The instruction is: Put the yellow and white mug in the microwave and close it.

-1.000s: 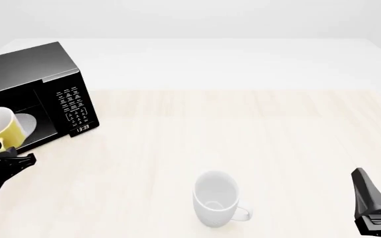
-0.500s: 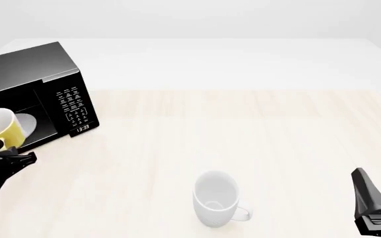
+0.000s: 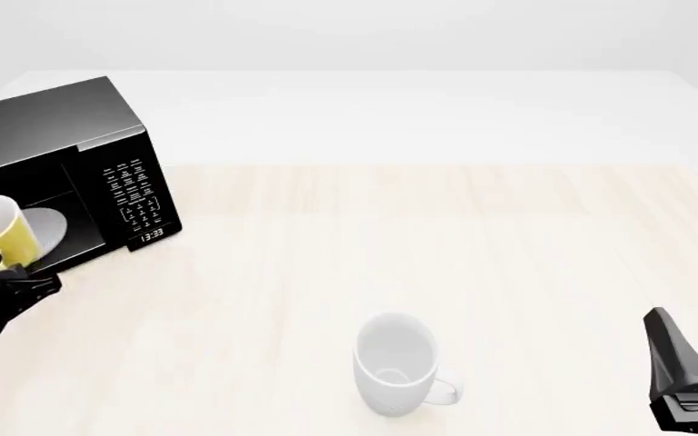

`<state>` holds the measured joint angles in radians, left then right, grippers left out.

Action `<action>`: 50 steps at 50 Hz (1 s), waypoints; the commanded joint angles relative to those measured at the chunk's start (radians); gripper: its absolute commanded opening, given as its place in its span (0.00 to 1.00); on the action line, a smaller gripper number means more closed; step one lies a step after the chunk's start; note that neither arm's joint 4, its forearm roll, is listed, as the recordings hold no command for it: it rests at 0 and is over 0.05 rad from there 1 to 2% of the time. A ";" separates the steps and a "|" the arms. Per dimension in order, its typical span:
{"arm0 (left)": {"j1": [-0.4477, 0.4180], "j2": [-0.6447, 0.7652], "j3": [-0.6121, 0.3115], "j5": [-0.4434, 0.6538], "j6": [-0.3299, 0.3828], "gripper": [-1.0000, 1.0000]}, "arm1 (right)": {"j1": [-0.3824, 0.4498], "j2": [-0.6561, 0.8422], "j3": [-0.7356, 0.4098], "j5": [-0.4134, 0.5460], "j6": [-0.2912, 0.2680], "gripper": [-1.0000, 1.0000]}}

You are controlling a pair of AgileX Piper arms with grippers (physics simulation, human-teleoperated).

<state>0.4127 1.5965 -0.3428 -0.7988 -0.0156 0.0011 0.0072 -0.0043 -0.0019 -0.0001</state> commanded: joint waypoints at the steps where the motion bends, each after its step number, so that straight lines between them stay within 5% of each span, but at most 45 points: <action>1: 0.015 0.009 -0.032 0.005 0.006 0.00 | 0.000 0.000 0.000 0.000 0.000 1.00; 50: 0.023 0.054 -0.110 0.020 0.018 0.00 | 0.000 0.000 0.000 0.000 0.000 1.00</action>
<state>0.4350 1.6517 -0.4477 -0.7776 -0.0030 0.0010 0.0074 -0.0043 -0.0019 -0.0001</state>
